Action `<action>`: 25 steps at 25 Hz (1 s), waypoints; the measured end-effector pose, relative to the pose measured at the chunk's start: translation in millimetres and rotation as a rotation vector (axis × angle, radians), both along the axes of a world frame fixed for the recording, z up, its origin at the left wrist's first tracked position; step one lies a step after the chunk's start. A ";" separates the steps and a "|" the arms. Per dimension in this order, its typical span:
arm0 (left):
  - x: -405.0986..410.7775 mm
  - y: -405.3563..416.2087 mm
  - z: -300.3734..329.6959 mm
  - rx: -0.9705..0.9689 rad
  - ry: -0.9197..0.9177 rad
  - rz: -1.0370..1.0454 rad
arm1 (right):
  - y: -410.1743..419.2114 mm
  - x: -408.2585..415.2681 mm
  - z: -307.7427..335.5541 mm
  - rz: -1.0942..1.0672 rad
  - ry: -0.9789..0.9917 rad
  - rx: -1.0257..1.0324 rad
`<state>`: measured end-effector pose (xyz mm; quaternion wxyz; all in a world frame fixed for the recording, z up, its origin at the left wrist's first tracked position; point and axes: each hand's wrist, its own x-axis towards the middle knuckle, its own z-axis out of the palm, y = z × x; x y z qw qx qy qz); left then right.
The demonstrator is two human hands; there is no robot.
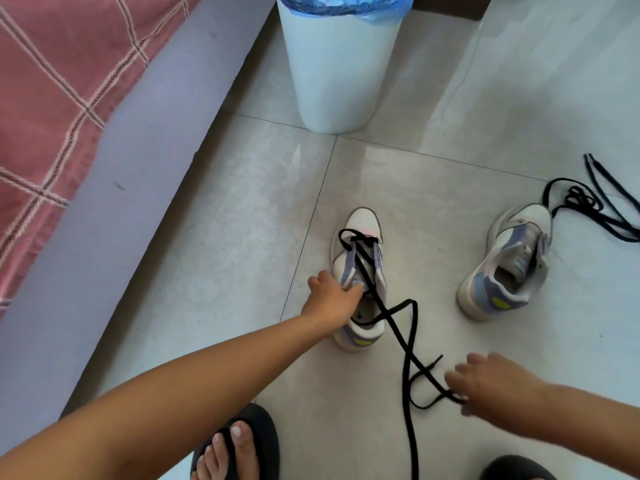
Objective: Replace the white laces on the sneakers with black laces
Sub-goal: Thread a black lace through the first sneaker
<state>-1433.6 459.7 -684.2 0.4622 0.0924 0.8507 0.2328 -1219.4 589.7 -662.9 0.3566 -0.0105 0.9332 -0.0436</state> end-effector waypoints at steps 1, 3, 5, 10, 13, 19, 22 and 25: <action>-7.0 -0.4 2.9 0.015 -0.013 -0.007 | 3.7 -14.4 0.4 -0.084 0.091 -0.004; -26.4 3.5 3.1 0.094 0.010 0.048 | 5.7 -45.3 2.9 -0.253 0.367 -0.071; -49.7 11.6 -1.1 0.191 0.045 0.127 | 3.2 -82.0 5.3 -0.411 0.515 -0.122; -80.9 35.2 -0.6 0.339 -0.212 0.186 | -2.6 -149.6 -2.6 -0.630 0.414 -0.155; -92.0 33.5 2.4 0.402 -0.288 0.072 | -7.8 -160.0 -8.5 -0.681 0.396 -0.161; -104.1 26.4 1.9 0.325 -0.152 -0.345 | -17.0 -159.8 -17.6 -0.616 0.284 -0.023; -104.2 25.2 -2.5 0.283 -0.048 -0.408 | -17.4 -160.6 -16.0 -0.666 0.257 -0.062; -102.7 24.2 -9.4 0.319 0.102 -0.139 | -17.5 -159.7 -16.1 -0.684 0.257 -0.074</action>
